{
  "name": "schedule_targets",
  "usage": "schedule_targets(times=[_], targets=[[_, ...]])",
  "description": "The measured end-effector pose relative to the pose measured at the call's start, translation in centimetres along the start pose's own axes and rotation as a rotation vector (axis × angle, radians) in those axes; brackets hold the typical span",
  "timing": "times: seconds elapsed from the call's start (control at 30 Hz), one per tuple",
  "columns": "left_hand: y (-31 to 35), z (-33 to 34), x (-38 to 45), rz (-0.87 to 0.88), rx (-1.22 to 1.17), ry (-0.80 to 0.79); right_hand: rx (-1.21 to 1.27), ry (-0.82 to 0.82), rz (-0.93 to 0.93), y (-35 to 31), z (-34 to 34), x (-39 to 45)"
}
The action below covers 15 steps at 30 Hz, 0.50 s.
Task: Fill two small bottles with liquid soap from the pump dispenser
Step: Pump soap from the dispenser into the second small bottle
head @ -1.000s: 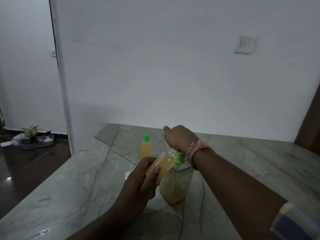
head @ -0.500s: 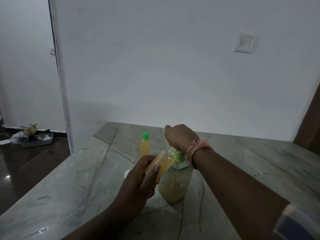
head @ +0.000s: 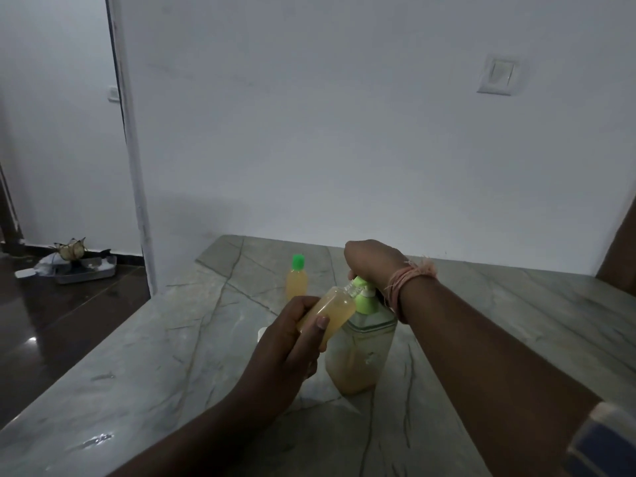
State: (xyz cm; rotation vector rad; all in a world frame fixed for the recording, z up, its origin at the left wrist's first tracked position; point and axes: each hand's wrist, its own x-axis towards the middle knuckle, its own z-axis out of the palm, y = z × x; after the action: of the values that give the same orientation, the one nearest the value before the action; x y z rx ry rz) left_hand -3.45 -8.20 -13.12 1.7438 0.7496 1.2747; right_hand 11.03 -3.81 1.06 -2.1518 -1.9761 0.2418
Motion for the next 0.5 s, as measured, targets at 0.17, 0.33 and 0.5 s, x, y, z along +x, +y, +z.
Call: schedule_targets(times=[0.17,0.33,0.5], targets=[[-0.1,-0.1,0.2,-0.004,0.034,0.001,-0.133,0.027,-0.032,0.1,0.6,0.5],[-0.2,0.0,0.0,-0.017,0.002,0.005,-0.157,0.013,-0.042,-0.2,0.4,0.1],[-0.1,-0.1,0.0,-0.018,-0.033,-0.002,-0.076,-0.025,-0.031,-0.4,-0.1,0.3]])
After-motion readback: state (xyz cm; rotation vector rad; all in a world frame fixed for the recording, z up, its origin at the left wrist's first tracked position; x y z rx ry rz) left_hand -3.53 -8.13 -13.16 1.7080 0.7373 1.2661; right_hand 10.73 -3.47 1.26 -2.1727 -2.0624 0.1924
